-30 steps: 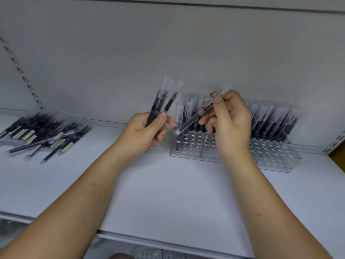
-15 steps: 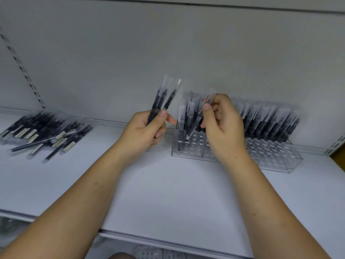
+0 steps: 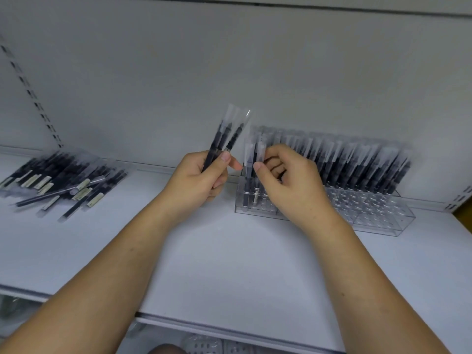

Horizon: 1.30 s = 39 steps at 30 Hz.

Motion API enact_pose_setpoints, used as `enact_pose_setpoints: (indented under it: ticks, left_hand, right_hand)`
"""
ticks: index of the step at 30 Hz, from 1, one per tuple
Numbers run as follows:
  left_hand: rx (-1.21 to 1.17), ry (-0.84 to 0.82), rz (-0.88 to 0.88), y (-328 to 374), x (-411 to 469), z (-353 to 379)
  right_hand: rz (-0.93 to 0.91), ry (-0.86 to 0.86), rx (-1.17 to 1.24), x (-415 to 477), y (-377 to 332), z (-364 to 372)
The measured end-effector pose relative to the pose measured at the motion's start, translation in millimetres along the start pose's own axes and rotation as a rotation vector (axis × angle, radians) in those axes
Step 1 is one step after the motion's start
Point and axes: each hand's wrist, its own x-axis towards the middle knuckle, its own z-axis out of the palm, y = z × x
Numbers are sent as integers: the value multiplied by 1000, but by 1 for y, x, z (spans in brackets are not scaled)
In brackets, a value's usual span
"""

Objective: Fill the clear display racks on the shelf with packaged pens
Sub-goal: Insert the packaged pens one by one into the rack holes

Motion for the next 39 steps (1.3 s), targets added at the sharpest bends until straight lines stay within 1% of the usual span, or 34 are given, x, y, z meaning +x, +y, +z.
enact_pose_setpoints:
  ticks: [5, 9, 15, 21, 23, 25, 28, 31, 35, 39]
  left_hand:
    - [-29, -16, -9, 1, -1, 0]
    - [-40, -54, -12, 2, -2, 0]
    - [-19, -156, -39, 1, -5, 0]
    - [-32, -242, -86, 0, -6, 0]
    - [-33, -233, -99, 1, -6, 1]
    - [-24, -220, -95, 2, -6, 1]
    - [-9, -174, -86, 1, -5, 1]
    - [-3, -111, -83, 2, -4, 0]
    - [5, -80, -51, 4, -4, 1]
    - [12, -57, -42, 3, -3, 1]
  right_hand:
    - [25, 91, 79, 1, -2, -1]
    - [2, 171, 225, 2, -9, -3]
    - [-4, 124, 393, 1, -16, -6]
    - [11, 112, 413, 1, -16, -6]
    - [14, 121, 447, 1, -17, -5]
    - [26, 155, 530, 3, -20, -5]
    - [51, 233, 651, 5, -21, -8]
    - [14, 317, 692, 7, -20, -13]
    - [-27, 401, 626, 8, -16, -16]
    - [-87, 387, 501, 8, -14, -15]
